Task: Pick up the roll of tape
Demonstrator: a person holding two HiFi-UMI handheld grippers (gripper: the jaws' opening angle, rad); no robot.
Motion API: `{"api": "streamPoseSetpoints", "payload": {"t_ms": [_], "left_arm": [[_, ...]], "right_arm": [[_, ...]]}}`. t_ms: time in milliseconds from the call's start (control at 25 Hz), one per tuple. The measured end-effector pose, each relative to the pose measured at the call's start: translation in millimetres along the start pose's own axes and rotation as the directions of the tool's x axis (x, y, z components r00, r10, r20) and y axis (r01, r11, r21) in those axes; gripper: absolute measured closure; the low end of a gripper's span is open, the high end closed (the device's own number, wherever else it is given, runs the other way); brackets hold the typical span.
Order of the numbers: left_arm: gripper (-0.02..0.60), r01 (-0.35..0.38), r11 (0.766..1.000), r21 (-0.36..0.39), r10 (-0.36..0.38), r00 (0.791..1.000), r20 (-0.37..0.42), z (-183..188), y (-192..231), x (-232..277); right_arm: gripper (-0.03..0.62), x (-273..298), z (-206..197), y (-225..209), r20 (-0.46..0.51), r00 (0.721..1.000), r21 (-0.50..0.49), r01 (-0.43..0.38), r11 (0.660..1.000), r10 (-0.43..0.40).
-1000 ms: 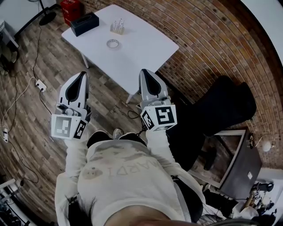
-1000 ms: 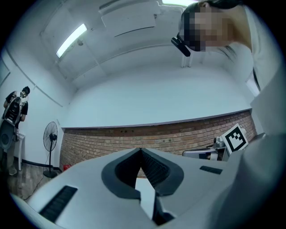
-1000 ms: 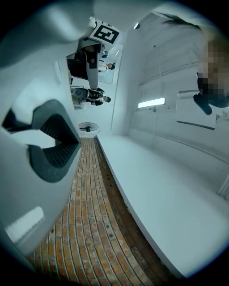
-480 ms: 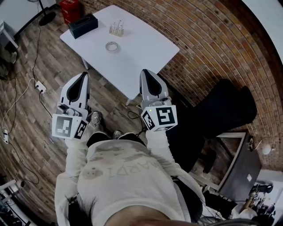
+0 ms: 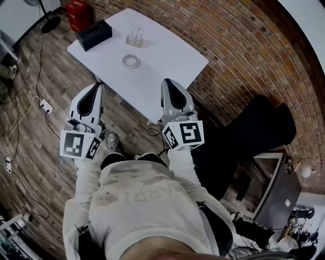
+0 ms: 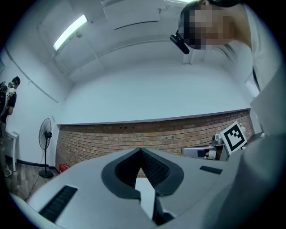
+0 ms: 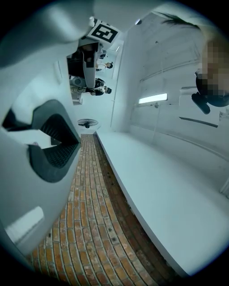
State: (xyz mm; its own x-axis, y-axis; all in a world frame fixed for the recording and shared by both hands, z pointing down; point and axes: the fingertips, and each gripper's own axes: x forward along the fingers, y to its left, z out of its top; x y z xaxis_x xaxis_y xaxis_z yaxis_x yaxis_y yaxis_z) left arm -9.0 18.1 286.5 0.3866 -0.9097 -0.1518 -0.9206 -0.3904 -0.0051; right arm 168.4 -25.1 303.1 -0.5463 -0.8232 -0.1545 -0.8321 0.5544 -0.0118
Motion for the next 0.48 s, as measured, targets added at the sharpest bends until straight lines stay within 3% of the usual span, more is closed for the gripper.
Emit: {"api": "streamPoseSetpoints", "payload": {"t_ms": [480], "left_arm": [[0.577,0.067,0.998,-0.012,-0.067,0.998,0.005,-4,68,57]], "right_arm": [[0.583,75,-6,-5,-0.007,0.998,-0.023,0.068,0.997,-0.068]]}}
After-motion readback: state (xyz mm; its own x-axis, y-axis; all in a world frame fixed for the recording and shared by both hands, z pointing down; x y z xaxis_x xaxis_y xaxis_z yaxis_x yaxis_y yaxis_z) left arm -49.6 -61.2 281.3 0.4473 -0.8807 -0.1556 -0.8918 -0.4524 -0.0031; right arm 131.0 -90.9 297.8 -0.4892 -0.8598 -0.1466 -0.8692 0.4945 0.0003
